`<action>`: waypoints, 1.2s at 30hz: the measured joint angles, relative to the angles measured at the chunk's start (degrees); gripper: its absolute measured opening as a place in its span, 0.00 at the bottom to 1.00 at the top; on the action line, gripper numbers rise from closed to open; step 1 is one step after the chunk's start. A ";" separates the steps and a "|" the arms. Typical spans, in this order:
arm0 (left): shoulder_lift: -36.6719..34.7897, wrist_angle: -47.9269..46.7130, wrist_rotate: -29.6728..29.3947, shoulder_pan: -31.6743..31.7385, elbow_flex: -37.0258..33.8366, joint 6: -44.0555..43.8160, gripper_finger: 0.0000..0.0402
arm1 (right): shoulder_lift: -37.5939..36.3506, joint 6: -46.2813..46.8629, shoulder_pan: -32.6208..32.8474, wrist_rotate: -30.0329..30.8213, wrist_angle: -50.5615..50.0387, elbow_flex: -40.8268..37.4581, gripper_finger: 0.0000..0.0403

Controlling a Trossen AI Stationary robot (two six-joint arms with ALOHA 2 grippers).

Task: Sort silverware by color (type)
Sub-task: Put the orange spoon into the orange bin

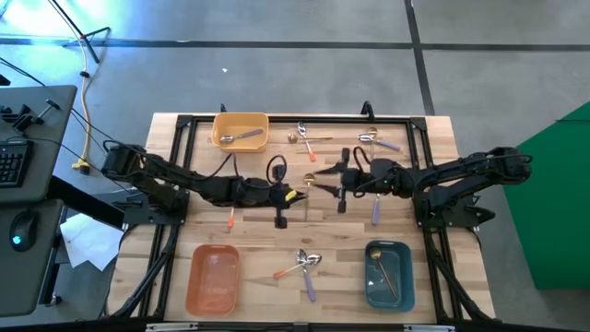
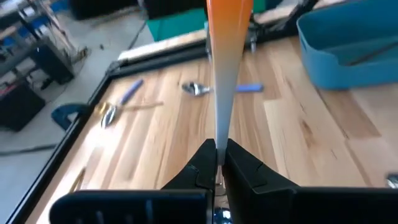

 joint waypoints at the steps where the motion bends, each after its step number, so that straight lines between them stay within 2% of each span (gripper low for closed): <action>1: -1.39 -2.36 -0.49 -0.33 0.04 -0.69 0.01 | -0.50 -0.99 0.00 2.50 -0.18 0.00 0.34; 7: -9.86 -22.51 -7.83 -5.05 1.69 -9.37 0.01 | -4.14 -3.93 0.00 11.73 -6.50 0.00 0.30; 12: -15.47 -35.92 -10.87 -10.90 2.49 -21.19 0.01 | -6.28 -2.94 0.00 14.80 -10.88 0.02 0.22; 19: -18.67 -52.96 -6.54 -19.51 2.47 -46.16 0.01 | -7.87 -1.57 0.00 18.75 -18.27 0.02 0.04; 24: -18.03 -63.31 -6.65 -26.43 5.17 -57.74 0.01 | -7.57 3.36 0.36 19.75 -22.73 0.02 0.02; 28: -16.07 -67.42 -6.49 -31.24 8.13 -64.24 0.01 | -7.08 6.40 1.56 20.27 -25.27 -0.33 0.01; 36: -7.48 -73.79 -3.62 -36.24 15.51 -74.79 0.01 | -6.62 8.90 4.95 23.36 -26.52 -1.70 0.00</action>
